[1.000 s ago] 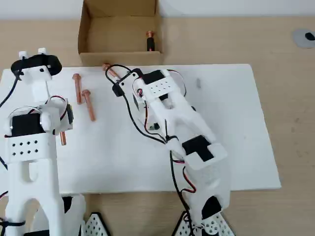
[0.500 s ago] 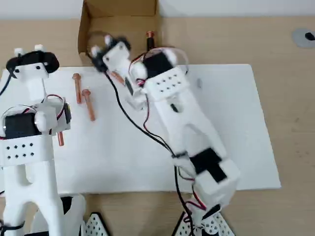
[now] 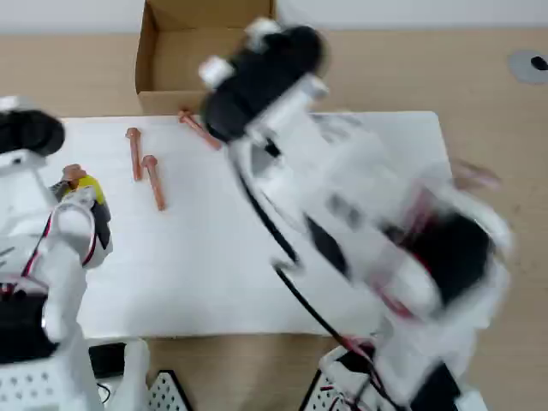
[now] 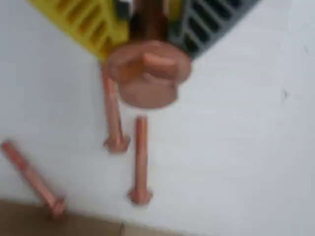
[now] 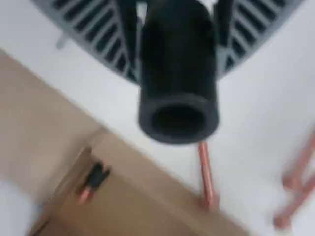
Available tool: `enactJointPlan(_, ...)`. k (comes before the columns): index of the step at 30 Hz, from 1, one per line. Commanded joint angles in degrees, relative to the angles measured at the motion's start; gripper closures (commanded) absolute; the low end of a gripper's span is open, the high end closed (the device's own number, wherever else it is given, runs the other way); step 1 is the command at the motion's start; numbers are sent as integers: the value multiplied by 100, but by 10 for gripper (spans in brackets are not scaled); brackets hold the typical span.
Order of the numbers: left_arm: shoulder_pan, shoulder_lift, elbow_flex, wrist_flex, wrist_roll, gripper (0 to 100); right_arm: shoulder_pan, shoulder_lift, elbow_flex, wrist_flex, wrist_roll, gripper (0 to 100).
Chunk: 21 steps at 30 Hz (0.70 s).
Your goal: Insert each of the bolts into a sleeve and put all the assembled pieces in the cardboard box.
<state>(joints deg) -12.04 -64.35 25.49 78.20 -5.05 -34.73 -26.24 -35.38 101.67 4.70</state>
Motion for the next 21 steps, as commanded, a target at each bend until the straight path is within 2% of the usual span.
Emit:
enactJointPlan(1, 79, -400, 114, -387, 70, 993, -92, -875, 523, 70, -492, 988)
enactJointPlan(5, 79, -769, 466, -615, 62, 993, -110, -1789, 2105, 35, -1503, 988)
enactJointPlan(8, 79, -1077, 747, -914, 44, 994, -435, -2457, 3574, -264, -1670, 988)
enactJointPlan(10, 79, -1244, 870, -1240, 35, 994, -831, -2879, 4611, -862, -1697, 988)
enactJointPlan(16, 79, -1323, 1011, -2541, 62, 994, -1411, -3960, 7635, -3815, -1574, 988)
enactJointPlan(21, 79, -1314, 1073, -2936, 422, 994, -1420, -4418, 9560, -6778, -1099, 988)
